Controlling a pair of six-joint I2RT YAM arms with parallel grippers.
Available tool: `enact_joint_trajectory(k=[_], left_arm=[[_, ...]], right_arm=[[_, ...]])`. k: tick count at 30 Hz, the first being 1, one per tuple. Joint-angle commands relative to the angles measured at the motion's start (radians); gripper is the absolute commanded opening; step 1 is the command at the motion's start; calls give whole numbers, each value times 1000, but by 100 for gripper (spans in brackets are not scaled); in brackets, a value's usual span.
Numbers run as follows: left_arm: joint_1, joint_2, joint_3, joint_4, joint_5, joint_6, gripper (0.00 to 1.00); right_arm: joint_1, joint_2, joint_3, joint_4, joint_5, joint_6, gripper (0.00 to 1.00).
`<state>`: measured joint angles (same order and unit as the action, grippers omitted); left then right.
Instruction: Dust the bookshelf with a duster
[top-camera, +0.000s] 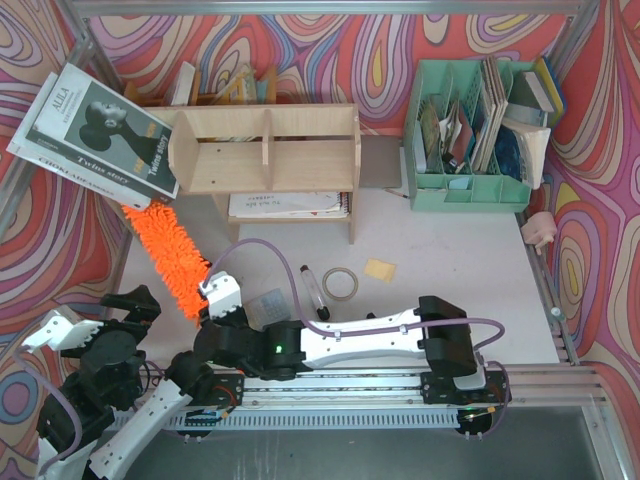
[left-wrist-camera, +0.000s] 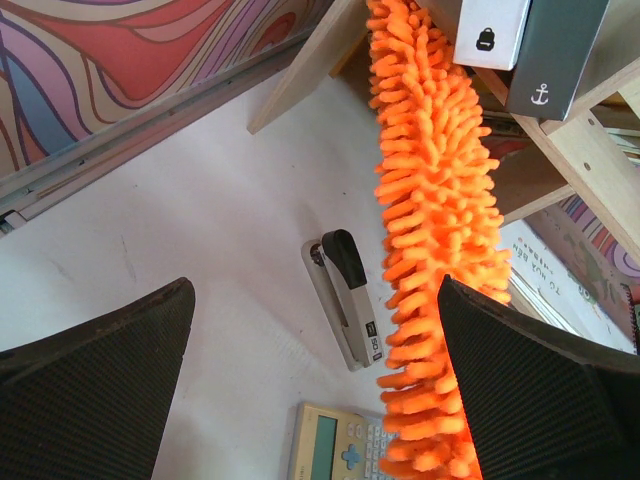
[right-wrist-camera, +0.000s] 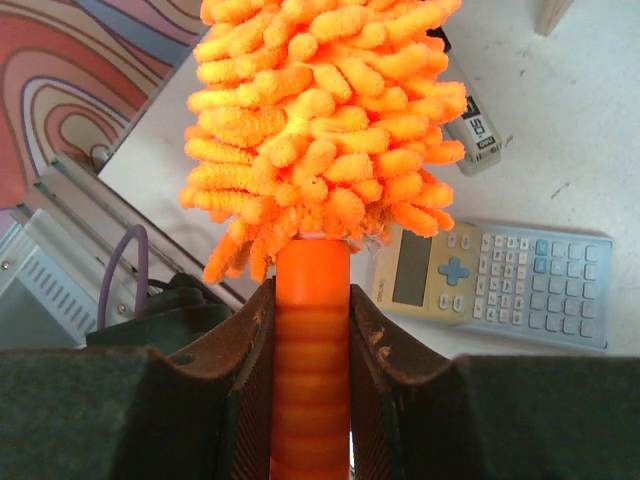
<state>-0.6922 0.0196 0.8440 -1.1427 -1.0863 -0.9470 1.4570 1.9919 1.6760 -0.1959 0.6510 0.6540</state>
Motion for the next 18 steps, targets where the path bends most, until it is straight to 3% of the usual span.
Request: enact_joint_trajectory(k=[1,11,18], left_arm=[[-3,-13,-6,-11,-25,-4,98],[-3,-15,-6,-13,-24,-6,98],[-3,-13,-6,-13,-24,-6,98]], right_arm=[[-5,-17,7,74,65,-35,0],[-28,143,6,-54,-37,75,0],[-40,79,25,13,31,-3,0]])
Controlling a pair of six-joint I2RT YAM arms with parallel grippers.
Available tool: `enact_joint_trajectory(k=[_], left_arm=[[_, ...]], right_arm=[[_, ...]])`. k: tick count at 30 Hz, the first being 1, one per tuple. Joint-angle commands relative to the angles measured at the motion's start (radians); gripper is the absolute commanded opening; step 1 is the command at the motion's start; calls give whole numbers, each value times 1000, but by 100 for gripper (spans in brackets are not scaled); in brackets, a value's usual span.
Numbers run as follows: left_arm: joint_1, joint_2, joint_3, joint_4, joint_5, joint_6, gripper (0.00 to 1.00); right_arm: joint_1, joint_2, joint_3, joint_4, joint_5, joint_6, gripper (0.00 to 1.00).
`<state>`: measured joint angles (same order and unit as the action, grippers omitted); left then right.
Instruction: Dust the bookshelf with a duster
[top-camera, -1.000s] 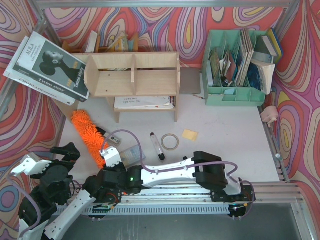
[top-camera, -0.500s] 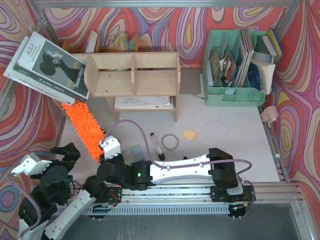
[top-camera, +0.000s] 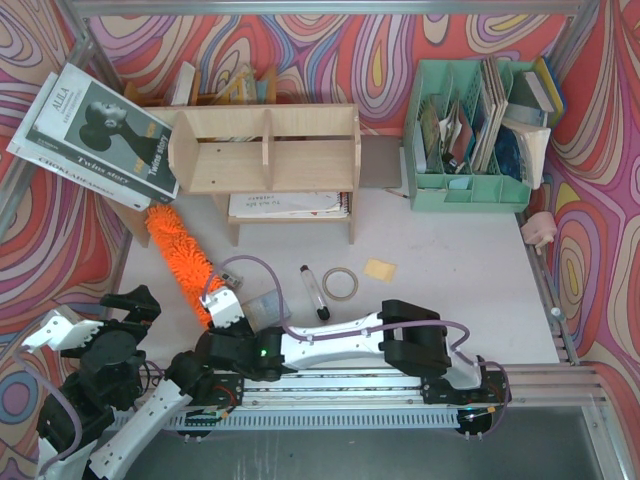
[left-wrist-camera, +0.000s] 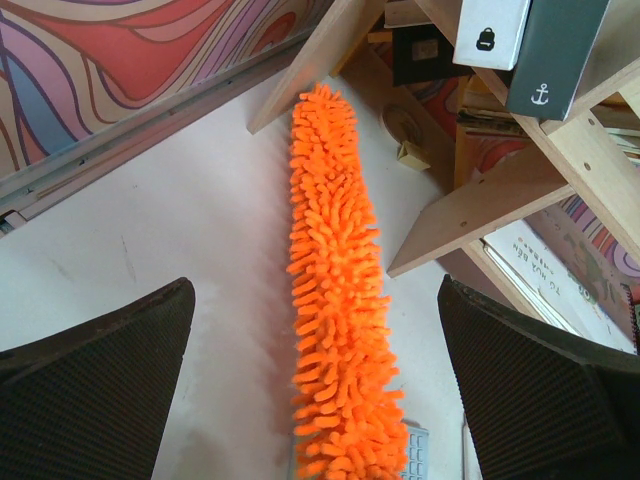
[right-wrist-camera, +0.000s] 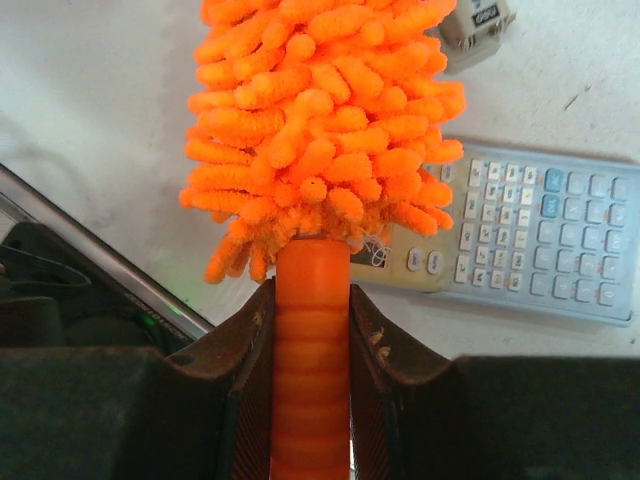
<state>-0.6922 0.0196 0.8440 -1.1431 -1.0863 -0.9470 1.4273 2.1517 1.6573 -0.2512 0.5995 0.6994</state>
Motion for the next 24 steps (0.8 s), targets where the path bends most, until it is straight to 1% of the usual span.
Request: enact_joint_trajectory(k=[1,7,11,17,21,24], left_arm=[[-3,-14,-7,-11,-23,-5,98],[-3,-11,-6,-11,-24,-3,98],[-3,-12,-7,-11,-26,-4,98],[-3,-13,-8,-11,-25,-4,98],[-3,-13,-8,-10,-25,-4,98],[-3,-15,-8,-11,-26,-4,98]], right_arm=[[-11,-96,46,89,98,-67,0],[-18,-169,55,160,146,-134,0],[-19,-184,29,175,142,-130,0],[-25,-76,35,105,66,-63,0],[-29,6,59,65,30,-48,0],[-36,20,83,52,19,-50,0]])
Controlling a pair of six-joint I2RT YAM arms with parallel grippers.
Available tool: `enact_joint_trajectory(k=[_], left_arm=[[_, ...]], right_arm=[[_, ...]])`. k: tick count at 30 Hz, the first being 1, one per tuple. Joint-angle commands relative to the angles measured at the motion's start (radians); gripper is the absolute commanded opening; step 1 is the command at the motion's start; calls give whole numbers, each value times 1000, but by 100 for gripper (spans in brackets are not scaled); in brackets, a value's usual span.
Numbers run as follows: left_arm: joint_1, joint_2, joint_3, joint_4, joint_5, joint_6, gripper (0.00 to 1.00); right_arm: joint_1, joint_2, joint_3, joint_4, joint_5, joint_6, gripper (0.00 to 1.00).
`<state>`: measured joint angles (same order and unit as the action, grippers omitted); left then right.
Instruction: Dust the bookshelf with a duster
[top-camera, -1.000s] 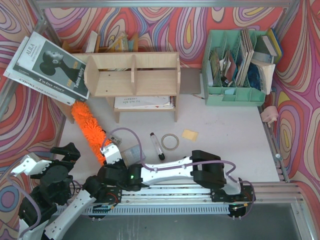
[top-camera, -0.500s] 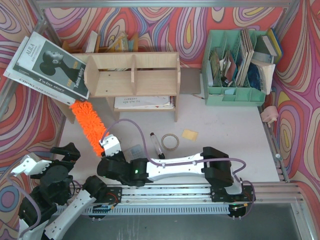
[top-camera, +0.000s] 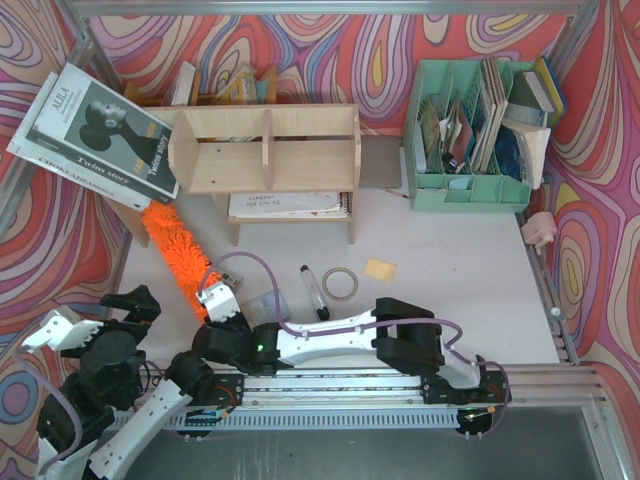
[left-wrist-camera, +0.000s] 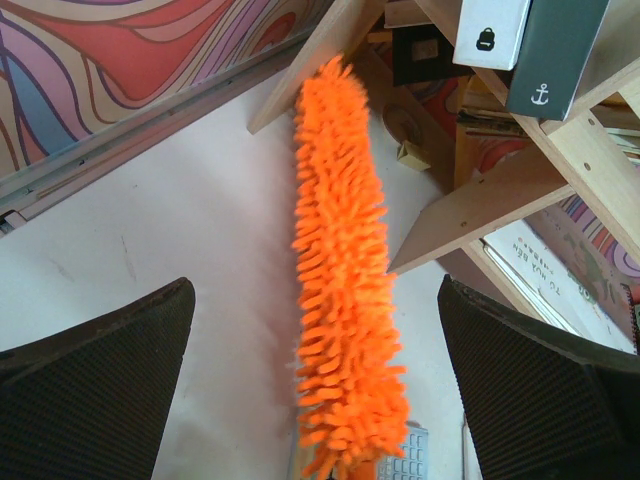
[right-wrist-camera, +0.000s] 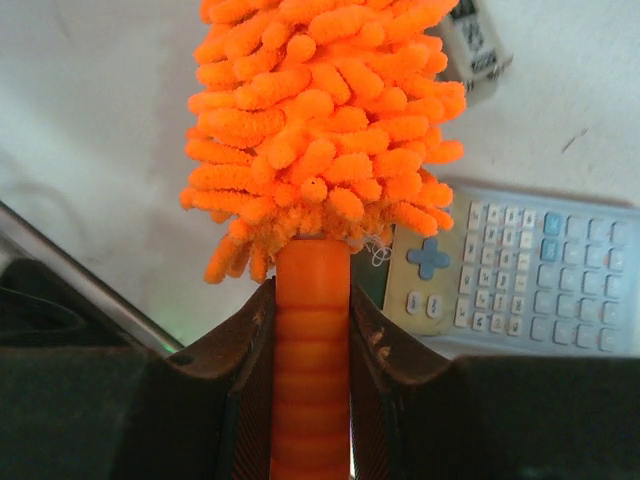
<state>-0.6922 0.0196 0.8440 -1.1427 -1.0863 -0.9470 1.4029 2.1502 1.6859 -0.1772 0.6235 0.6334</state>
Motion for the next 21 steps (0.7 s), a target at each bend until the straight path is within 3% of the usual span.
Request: enact_joint_trajectory(k=[1,12,21], left_arm=[[-3,-15,-8,-11,-25,-4,98],[-3,-12,-8,-12,-25,-4,98],[-3,-15,-7,-12,-25,-7,98]], right_arm=[[-14,13,55,-14,0,7,0],[-17,-118,100,122,80,-138,0],[-18,-55,74,76,30,-71,0]])
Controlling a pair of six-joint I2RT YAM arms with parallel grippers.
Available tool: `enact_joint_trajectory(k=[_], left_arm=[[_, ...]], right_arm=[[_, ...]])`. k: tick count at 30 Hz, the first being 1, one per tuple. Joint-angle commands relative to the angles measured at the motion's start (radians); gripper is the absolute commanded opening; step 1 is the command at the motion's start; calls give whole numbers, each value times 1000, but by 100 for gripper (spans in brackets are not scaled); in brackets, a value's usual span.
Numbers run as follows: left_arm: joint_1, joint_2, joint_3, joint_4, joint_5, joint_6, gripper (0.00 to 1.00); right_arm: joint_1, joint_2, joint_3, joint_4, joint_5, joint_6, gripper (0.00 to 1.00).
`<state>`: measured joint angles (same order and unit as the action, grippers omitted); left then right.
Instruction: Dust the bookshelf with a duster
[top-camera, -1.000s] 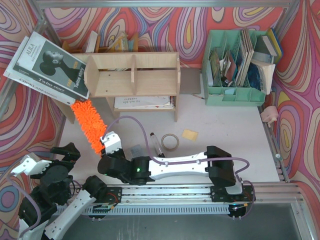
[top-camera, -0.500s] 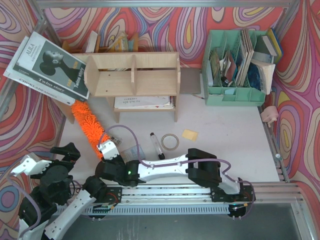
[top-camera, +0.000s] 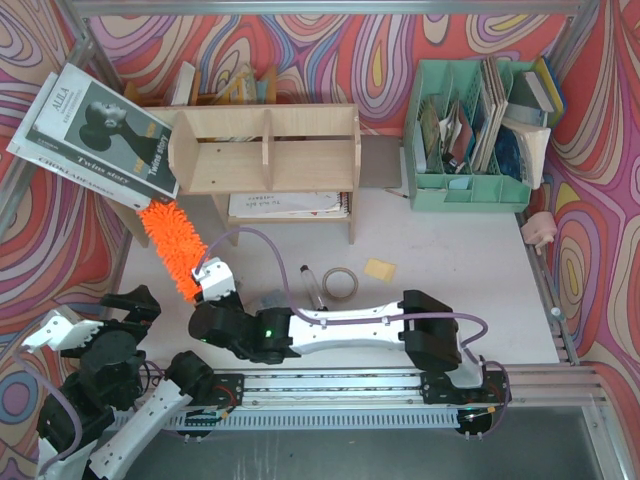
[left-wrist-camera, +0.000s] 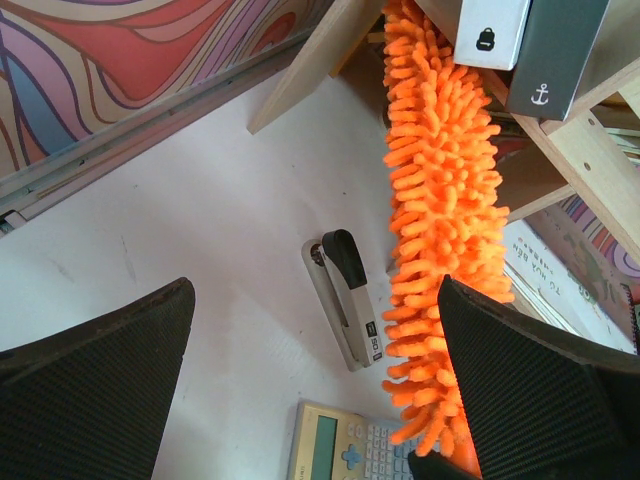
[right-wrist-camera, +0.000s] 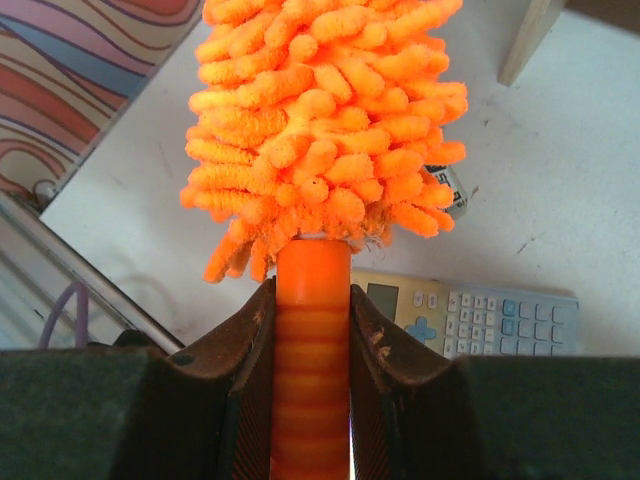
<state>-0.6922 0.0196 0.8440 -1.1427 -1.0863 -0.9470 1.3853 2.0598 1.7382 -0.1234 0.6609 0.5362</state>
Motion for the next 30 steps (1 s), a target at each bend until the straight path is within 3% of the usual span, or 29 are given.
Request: enact_joint_trajectory(k=[1,10,20,30], left_arm=[[-3,-14,-6,-15,-25,-7,98],[-3,-15,-6,-15,-26,-9,98],[-3,-13,-8,-12,-23,-6,98],[-3,-12,-8,-13,-24,-7,98]], right_arm=[[-1,57,20,9,-18,41,0],[-3,166,47,-56,-47,79,0],[-1,-37,24,81,58,-48,0],[10,-160,-95,193,-53,-29,0]])
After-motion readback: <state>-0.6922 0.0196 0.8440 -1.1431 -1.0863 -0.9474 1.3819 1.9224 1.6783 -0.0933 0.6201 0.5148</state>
